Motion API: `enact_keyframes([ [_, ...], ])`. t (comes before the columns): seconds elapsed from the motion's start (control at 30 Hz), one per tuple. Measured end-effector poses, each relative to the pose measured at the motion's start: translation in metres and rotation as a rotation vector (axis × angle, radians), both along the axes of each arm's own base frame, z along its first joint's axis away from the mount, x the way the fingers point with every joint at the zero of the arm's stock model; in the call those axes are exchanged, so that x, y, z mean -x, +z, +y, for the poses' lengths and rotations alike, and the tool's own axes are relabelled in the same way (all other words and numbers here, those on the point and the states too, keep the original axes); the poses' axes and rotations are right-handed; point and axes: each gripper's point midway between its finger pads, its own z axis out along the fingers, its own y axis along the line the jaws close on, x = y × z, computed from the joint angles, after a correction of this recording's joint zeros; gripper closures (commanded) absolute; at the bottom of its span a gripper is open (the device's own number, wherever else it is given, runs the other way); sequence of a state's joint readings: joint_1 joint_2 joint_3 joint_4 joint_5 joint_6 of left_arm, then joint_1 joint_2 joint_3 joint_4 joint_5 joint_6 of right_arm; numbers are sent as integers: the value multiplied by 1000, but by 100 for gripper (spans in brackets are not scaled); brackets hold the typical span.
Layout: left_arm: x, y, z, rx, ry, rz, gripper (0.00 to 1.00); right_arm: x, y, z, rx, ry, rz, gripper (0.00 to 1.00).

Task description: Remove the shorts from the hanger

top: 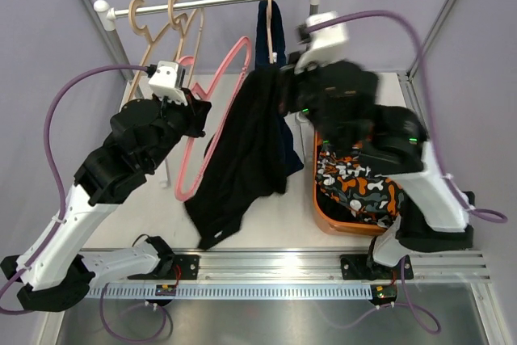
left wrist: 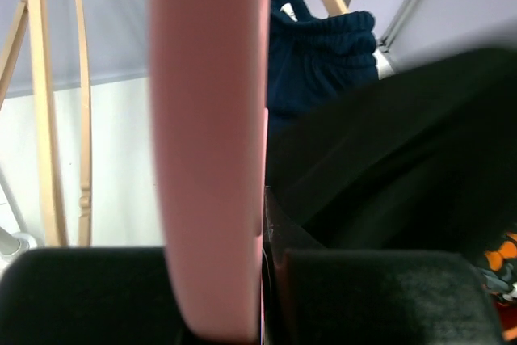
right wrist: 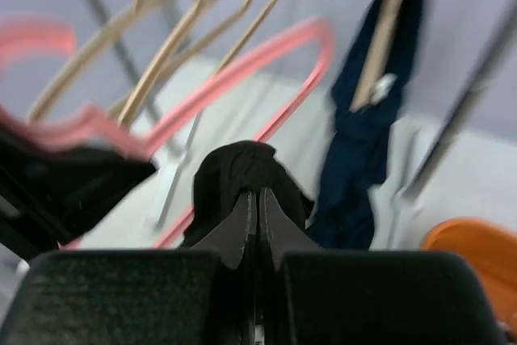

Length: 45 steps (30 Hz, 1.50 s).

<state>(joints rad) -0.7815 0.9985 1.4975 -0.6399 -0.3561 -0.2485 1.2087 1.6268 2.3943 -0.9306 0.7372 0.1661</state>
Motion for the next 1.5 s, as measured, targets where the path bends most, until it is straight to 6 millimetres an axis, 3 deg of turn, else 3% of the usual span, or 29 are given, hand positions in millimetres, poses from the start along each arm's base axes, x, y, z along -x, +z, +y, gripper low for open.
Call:
enact_keyframes([
  [0.03, -2, -2, -1, -3, 7, 6, 100, 0, 21, -18, -29, -35, -47, 100],
  [0.13, -5, -3, 1, -2, 27, 10, 100, 5, 96, -98, -128, -193, -234, 100],
  [0.23, -5, 1, 3, 4, 40, 3, 100, 18, 149, -175, -228, -337, -370, 100],
  [0.33, -6, 5, 3, 11, 43, -4, 100, 35, 185, -241, -345, -456, -440, 100],
  [0.4, -7, 4, 2, 9, 43, -2, 100, 43, 196, -271, -402, -513, -461, 100],
  [0.47, -9, 2, 1, 4, 43, 2, 100, 46, 197, -283, -418, -549, -463, 100],
  [0.53, -11, 0, -1, -2, 43, 8, 100, 43, 191, -281, -398, -566, -455, 100],
  [0.77, -15, -5, -5, -15, 44, 22, 100, 16, 147, -229, -183, -577, -407, 100],
  [0.87, -15, -6, -5, -15, 44, 22, 100, -3, 116, -216, -101, -590, -361, 100],
  [0.97, -15, -6, -5, -18, 45, 25, 100, -28, 75, -227, -59, -646, -281, 100],
  [1.07, -15, -6, -4, -26, 51, 31, 100, -46, 11, -241, -41, -683, -160, 100],
  [1.17, -17, -1, -1, -36, 71, 35, 100, -60, -84, -242, -67, -675, 14, 100],
  [1.23, -20, 3, 0, -42, 87, 37, 100, -60, -163, -235, -79, -653, 157, 100],
  [1.33, -26, 11, 0, -53, 112, 39, 100, -42, -304, -215, -65, -600, 442, 100],
  [1.4, -31, 14, -2, -60, 122, 43, 100, -20, -379, -208, -73, -590, 606, 100],
  [1.47, -35, 14, -6, -72, 127, 52, 100, 1, -420, -208, -102, -599, 707, 100],
  [1.5, -38, 13, -8, -77, 130, 56, 100, 6, -427, -206, -131, -600, 729, 100],
])
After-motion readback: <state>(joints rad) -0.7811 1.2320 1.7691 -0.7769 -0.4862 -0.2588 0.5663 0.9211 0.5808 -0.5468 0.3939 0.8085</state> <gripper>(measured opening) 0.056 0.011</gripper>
